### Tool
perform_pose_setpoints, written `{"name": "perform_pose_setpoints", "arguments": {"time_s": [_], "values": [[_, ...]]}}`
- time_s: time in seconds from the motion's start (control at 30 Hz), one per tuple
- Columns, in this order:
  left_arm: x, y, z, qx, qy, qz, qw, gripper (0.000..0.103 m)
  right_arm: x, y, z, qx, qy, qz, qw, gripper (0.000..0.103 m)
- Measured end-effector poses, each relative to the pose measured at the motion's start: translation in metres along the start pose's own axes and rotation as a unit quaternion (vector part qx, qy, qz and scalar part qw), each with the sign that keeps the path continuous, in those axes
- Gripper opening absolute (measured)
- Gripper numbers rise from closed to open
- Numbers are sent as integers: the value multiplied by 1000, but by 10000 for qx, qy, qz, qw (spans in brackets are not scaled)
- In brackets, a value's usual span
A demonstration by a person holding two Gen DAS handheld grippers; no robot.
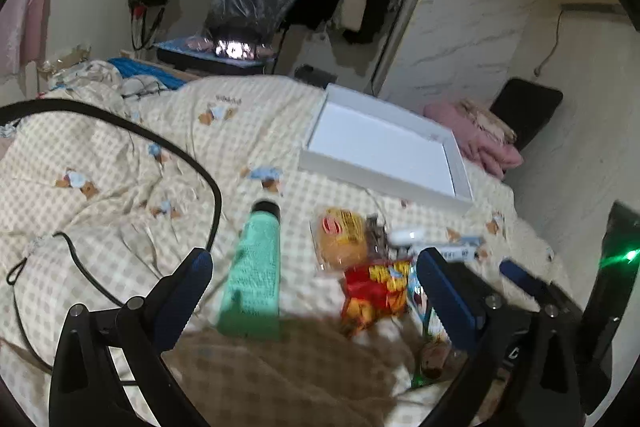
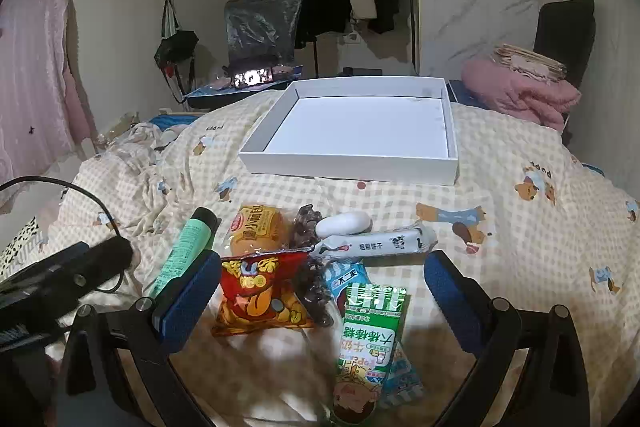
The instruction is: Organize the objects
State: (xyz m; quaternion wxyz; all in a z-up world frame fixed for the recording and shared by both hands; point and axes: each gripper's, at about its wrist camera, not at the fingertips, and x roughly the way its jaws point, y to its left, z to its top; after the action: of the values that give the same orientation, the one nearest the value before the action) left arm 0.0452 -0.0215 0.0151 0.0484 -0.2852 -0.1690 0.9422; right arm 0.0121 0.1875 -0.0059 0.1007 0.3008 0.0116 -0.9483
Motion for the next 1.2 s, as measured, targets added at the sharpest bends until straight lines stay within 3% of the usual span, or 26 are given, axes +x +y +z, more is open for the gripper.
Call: {"name": "perform_pose_setpoints", "arguments": {"time_s": [0.2, 0.53, 1.2], "values": [[-1, -9, 8, 217, -113, 53, 9997, 102, 17, -16, 4, 399, 360, 500, 9973, 102], [10, -12, 8, 333, 99, 84, 9994, 102, 16, -30, 5, 787, 308, 643, 9943, 102], [21, -12, 3, 320, 497, -90, 9982, 102, 19, -28, 5, 712, 392, 850, 9931, 102]]}}
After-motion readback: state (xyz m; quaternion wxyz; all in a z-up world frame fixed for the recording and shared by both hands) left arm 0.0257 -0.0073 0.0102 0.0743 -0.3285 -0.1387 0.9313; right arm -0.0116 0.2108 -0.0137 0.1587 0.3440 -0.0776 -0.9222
